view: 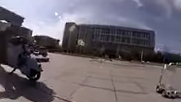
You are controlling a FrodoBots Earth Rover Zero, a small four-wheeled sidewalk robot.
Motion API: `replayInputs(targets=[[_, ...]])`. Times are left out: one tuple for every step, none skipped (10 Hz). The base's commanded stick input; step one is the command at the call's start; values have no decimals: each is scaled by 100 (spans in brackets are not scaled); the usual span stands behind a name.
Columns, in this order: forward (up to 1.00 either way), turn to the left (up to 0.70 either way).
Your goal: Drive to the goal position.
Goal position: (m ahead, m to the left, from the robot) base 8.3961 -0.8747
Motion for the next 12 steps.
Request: replayInputs(targets=[[0,-70],[0,-70],[0,-70],[0,-70],[0,-70],[0,-70],[0,-70],[0,-70],[0,-70],[0,-70],[22,-78],[37,-61]])
